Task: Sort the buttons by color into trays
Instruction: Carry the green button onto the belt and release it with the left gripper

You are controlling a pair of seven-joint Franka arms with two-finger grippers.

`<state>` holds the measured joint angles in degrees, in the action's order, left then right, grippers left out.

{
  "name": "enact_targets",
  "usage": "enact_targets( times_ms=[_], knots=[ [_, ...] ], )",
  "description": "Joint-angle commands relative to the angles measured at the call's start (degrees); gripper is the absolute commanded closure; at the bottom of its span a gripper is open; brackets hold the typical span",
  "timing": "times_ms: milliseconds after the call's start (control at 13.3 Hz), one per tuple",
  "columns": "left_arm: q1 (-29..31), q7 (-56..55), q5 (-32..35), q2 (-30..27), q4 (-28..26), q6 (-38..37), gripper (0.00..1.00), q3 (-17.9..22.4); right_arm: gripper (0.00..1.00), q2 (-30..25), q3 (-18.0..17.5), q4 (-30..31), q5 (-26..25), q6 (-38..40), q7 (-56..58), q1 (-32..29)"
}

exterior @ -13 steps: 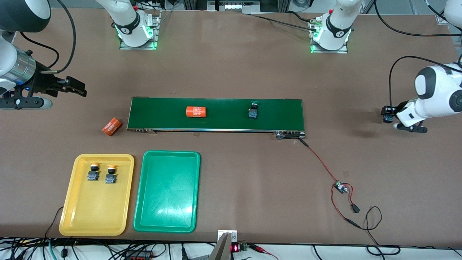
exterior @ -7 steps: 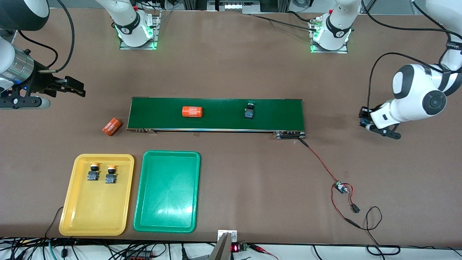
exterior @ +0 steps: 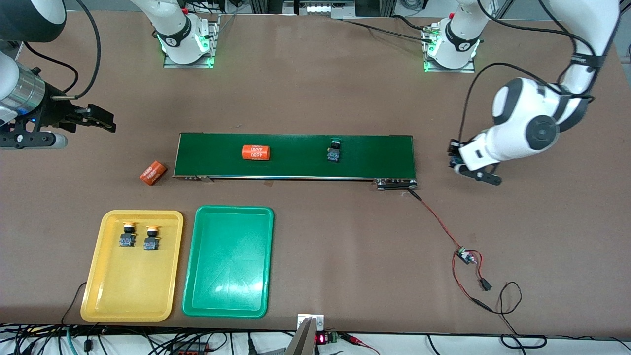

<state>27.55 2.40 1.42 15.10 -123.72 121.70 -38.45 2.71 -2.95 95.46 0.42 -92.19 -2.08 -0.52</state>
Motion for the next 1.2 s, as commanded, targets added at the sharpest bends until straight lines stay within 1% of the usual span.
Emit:
enact_targets(
  times_ms=[0,301,452,602,904,1130],
  knots=[
    [-6.1,-6.7,-4.0,-0.4,1.3,0.8,1.00,0.4,0.00,0.5,0.0,-0.7,-0.7,0.2,-0.2,-0.2],
    [-13.2,-19.7,-4.0,0.8,1.6,3.9,1.00,0.6,0.00,0.9,0.0,-0.8,-0.9,0.0,-0.2,0.0],
    [-15.9,-27.3,-3.9,2.6,1.6,6.5,1.00,0.8,0.00,1.0,0.0,-0.9,-0.9,-0.3,-0.2,-0.1],
    [-17.3,-29.8,-3.8,3.7,1.6,8.4,1.00,1.0,0.00,1.2,0.0,-1.2,-0.9,-0.4,-0.4,-0.1],
    [-17.6,-30.2,-3.4,6.2,1.6,11.0,1.00,1.2,0.00,1.6,0.1,-1.2,-0.9,-0.2,0.1,-0.5],
    [-17.6,-30.1,-3.1,6.9,1.7,11.1,1.00,1.4,0.00,3.1,0.0,-1.2,-0.9,-0.1,-0.5,-0.4]
  ],
)
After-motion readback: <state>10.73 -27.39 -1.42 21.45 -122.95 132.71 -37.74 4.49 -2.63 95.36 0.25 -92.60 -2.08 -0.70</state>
